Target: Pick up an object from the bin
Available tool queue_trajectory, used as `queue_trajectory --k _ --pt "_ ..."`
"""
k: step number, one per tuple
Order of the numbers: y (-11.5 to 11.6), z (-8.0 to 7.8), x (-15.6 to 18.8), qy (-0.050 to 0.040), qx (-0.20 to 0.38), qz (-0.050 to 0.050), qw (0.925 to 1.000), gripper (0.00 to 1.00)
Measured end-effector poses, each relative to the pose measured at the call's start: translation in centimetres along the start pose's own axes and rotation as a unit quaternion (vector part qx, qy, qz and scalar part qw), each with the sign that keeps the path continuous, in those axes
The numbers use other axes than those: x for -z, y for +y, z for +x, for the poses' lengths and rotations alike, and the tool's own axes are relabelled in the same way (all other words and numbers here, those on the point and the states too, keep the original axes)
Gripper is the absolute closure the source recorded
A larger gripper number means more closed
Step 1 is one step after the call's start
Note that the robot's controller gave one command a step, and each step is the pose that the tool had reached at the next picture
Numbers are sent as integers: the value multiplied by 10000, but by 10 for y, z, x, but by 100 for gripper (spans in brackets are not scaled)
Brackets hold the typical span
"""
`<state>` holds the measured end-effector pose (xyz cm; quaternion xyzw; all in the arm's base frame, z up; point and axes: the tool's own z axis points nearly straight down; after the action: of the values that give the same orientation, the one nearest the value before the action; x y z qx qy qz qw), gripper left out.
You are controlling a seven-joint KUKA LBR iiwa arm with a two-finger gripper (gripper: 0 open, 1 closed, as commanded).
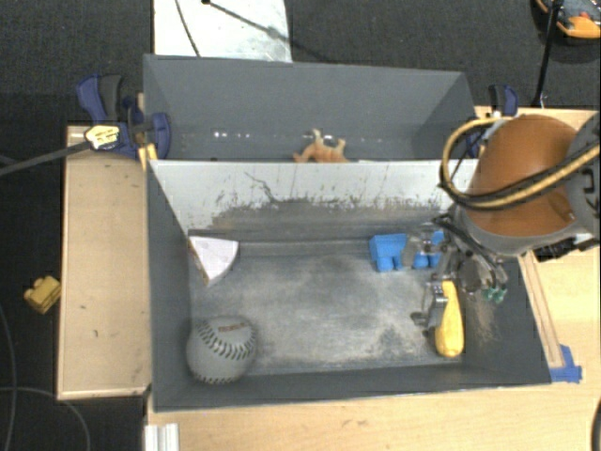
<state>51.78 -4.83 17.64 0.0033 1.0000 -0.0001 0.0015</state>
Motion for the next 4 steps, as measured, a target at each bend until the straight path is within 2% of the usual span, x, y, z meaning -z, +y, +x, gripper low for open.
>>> queue_trajectory --k 1,2,3,4 --pt "-30 -8 -41 -34 1402 2 9901 0" --pt "-70 -7 -39 -13 2068 11 9784 0" --pt "-89 20 -58 11 3206 -9 9472 0" --pt "-88 8 -87 -3 4193 0 9079 0"
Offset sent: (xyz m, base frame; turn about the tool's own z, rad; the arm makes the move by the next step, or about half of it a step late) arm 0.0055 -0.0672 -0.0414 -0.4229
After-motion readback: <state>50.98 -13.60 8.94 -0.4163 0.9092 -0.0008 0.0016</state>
